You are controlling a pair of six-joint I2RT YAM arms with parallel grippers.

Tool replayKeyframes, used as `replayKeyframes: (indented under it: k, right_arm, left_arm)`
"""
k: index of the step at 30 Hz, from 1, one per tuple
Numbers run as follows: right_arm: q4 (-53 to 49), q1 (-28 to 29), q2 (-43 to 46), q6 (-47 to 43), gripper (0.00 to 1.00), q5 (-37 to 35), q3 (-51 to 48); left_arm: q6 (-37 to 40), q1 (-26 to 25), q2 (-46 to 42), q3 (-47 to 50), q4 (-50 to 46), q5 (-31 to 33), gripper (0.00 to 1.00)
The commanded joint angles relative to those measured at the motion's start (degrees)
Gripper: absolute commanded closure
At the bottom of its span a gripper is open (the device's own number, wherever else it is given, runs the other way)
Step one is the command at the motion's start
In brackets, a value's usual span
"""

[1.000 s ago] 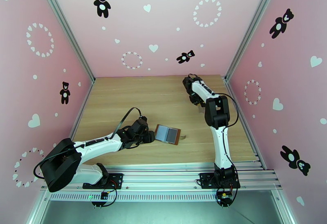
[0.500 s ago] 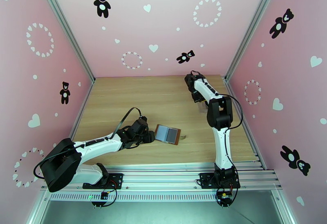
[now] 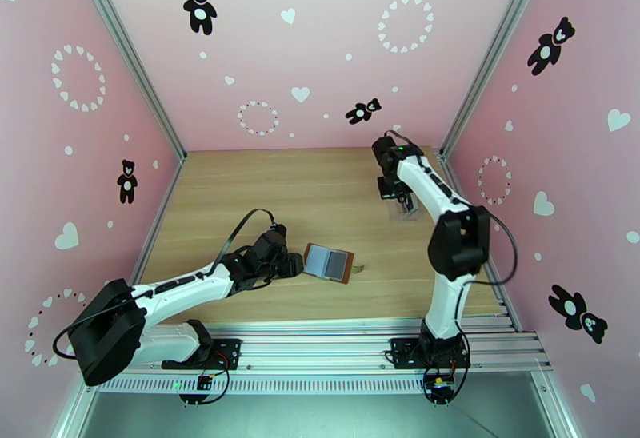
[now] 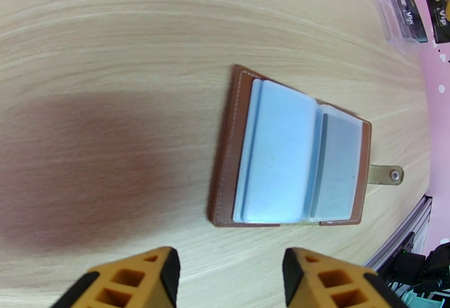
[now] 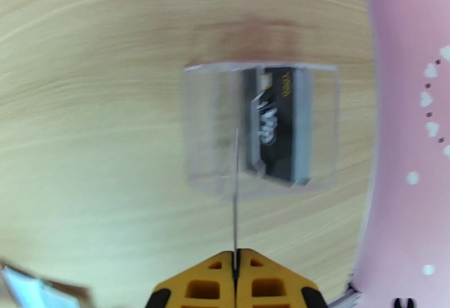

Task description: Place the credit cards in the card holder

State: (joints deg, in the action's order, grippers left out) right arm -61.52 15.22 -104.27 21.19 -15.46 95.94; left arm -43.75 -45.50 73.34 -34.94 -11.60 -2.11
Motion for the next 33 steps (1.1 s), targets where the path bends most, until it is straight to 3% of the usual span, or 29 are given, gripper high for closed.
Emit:
replayKeyframes:
  k: [1, 5, 8, 13, 18, 24, 33]
  right_arm:
    - [9.5, 0.9, 10.3, 5.0, 1.0, 17.8, -10.6]
    - [21.1, 4.1, 20.6, 11.6, 1.0, 31.1, -25.1]
    - [27.6, 8.1, 24.9, 17.2, 1.0, 36.1, -34.1]
    - [36.4, 15.2, 30.0, 25.3, 1.0, 38.1, -47.7]
    - [43.6, 17.0, 31.3, 32.2, 1.0, 37.4, -56.9]
    - [48.5, 17.2, 26.6, 33.9, 1.0, 39.5, -59.4]
    - [45.9, 16.8, 17.9, 28.7, 1.0, 39.7, -52.7]
  left_arm:
    - [-0.5, 0.3, -1.1, 0.6, -1.0, 0.6, 0.46]
    - [-0.4, 0.3, -1.2, 0.9, -0.6, 0.6, 0.46]
    - [-0.5, 0.4, -0.7, 1.4, 0.7, 0.5, 0.45]
    - [0.3, 0.9, 2.0, 0.4, 1.6, 0.7, 0.43]
    - [1.5, 1.8, 5.4, -2.0, 2.2, 0.3, 0.43]
    - [1.9, 3.1, 10.0, -3.2, 3.4, -0.5, 0.43]
    - [0.2, 2.7, 14.3, -1.7, 9.1, -6.8, 0.46]
